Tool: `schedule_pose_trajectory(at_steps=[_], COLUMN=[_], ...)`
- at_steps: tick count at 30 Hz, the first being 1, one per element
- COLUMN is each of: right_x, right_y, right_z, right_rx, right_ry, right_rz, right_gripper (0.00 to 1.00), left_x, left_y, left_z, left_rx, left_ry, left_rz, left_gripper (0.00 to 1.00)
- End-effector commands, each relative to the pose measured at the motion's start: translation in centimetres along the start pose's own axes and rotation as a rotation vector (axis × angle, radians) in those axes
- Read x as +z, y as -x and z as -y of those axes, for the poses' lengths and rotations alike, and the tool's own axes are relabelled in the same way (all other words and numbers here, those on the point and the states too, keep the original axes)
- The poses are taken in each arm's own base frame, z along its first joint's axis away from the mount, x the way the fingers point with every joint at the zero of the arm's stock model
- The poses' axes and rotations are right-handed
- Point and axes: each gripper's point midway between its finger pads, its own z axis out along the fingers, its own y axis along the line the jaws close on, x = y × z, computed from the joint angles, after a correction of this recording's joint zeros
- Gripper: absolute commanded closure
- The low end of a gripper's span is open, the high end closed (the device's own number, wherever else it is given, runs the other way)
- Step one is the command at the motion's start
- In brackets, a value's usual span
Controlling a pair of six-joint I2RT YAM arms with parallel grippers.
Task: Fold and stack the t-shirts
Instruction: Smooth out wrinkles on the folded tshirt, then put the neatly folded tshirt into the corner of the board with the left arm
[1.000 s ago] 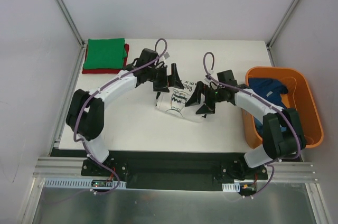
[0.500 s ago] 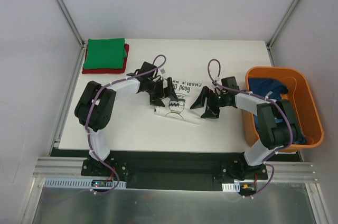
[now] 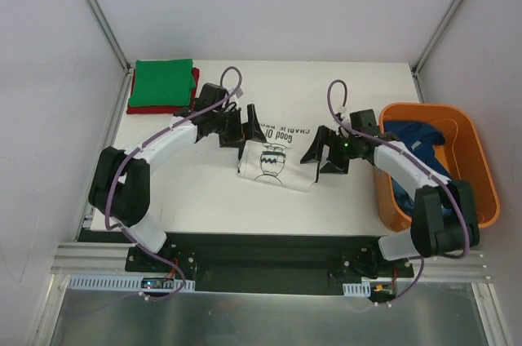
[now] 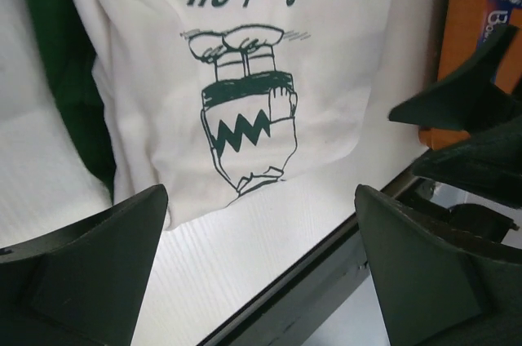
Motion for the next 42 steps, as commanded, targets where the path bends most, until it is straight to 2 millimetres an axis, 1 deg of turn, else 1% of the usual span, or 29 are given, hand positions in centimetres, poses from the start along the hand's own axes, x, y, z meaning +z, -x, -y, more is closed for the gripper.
schedule_pose_trajectory(at_steps=[1, 2, 3, 4, 5, 6, 10, 13, 14, 17, 18, 20, 21, 24, 25, 26, 27, 28, 30, 31, 32, 34, 35, 36, 37, 38, 40, 41, 42], right_x=[-4.5, -5.2, -5.9, -6.4, -6.9, -7.4, -8.3, -8.7, -8.8, -9.3, -9.5, -9.7, -9.7, -9.9, -9.9, -10.1, -10.3, -10.4, -10.8, -11.0, -11.2, -11.6, -11.8, -12.0, -12.1, -12.4, -12.9, -13.1, -13.5], right_y=[1.9, 2.0, 2.2, 2.3, 2.6, 2.8, 2.8, 2.8, 2.7, 2.8, 2.8, 2.8, 2.8, 2.7, 2.6, 2.6, 2.6, 2.7, 2.7, 2.8, 2.8, 3.0, 3.1, 3.4, 3.5, 3.6, 4.2, 4.3, 4.6], right_z=[-1.1, -1.1, -1.3, -1.1, -1.1, -1.2, -0.9, -0.7, -0.6, -0.2, -0.1, 0.1, 0.2, 0.6, 0.7, 0.8, 0.9, 0.9, 1.0, 1.1, 1.0, 1.3, 1.4, 1.5, 1.7, 1.7, 2.2, 2.4, 2.7], right_rx=[-0.153, -0.160, -0.183, -0.186, -0.187, -0.196, -0.189, -0.191, -0.190, -0.188, -0.190, -0.185, -0.189, -0.183, -0.182, -0.185, -0.185, -0.187, -0.192, -0.188, -0.190, -0.213, -0.215, -0.219, -0.228, -0.238, -0.256, -0.257, -0.257], right_ry=[-0.107, -0.128, -0.135, -0.154, -0.159, -0.165, -0.183, -0.195, -0.200, -0.225, -0.232, -0.239, -0.244, -0.260, -0.264, -0.265, -0.269, -0.270, -0.277, -0.281, -0.282, -0.297, -0.303, -0.317, -0.329, -0.338, -0.377, -0.392, -0.420], right_rz=[0.127, 0.138, 0.165, 0.182, 0.201, 0.220, 0.228, 0.229, 0.231, 0.238, 0.245, 0.246, 0.250, 0.243, 0.241, 0.245, 0.246, 0.250, 0.261, 0.266, 0.274, 0.287, 0.297, 0.311, 0.317, 0.330, 0.360, 0.373, 0.391], right_gripper=[0.03, 0.03, 0.03, 0.03, 0.03, 0.03, 0.03, 0.03, 0.03, 0.03, 0.03, 0.03, 0.03, 0.03, 0.03, 0.03, 0.03, 0.03, 0.03, 0.03, 0.03, 0.03, 0.03, 0.03, 0.03, 0.03, 0.03, 0.03, 0.03], left_x=[-1.8, -1.2, -0.9, -0.8, -0.1, 0.2, 1.7, 2.9, 3.6, 4.7, 4.9, 5.4, 5.6, 6.8, 7.3, 7.5, 7.7, 8.0, 8.0, 8.0, 7.8, 7.2, 6.7, 6.0, 5.2, 4.1, 2.2, 1.4, 0.2], left_y=[3.0, 2.7, 2.6, 3.2, 3.0, 3.3, 3.0, 2.5, 1.9, 1.2, 1.0, 0.6, 0.4, -0.7, -1.0, -1.2, -1.4, -1.6, -1.5, -1.4, -1.0, 0.3, 1.3, 2.3, 3.5, 4.9, 7.4, 8.5, 10.2], left_z=[-2.2, -3.3, -3.8, -4.1, -4.8, -4.9, -6.1, -7.3, -7.8, -8.2, -8.0, -8.3, -7.9, -8.0, -8.6, -8.7, -8.9, -9.1, -9.2, -9.0, -9.4, -8.7, -9.2, -9.0, -8.8, -9.9, -9.7, -10.2, -10.4], left_rx=[0.051, 0.025, 0.036, 0.040, 0.032, 0.054, 0.057, 0.050, 0.035, 0.014, 0.011, 0.008, 0.017, 0.029, 0.029, 0.027, 0.026, 0.025, 0.026, 0.042, 0.064, 0.119, 0.163, 0.195, 0.232, 0.290, 0.358, 0.408, 0.435], left_ry=[0.132, 0.156, 0.166, 0.184, 0.198, 0.193, 0.212, 0.224, 0.220, 0.204, 0.192, 0.195, 0.185, 0.195, 0.215, 0.227, 0.238, 0.247, 0.260, 0.269, 0.304, 0.328, 0.374, 0.400, 0.429, 0.519, 0.582, 0.614, 0.663], left_rz=[0.084, 0.051, 0.036, 0.044, 0.017, 0.010, -0.036, -0.076, -0.109, -0.156, -0.166, -0.182, -0.191, -0.226, -0.235, -0.240, -0.243, -0.250, -0.244, -0.238, -0.223, -0.182, -0.151, -0.125, -0.089, -0.047, 0.020, 0.033, 0.075], left_gripper=[0.01, 0.01, 0.01, 0.01, 0.01, 0.01, 0.01, 0.07, 0.14, 0.22, 0.27, 0.30, 0.35, 0.45, 0.50, 0.53, 0.58, 0.69, 0.85, 0.92, 1.00, 1.00, 1.00, 1.00, 1.00, 1.00, 1.00, 1.00, 1.00])
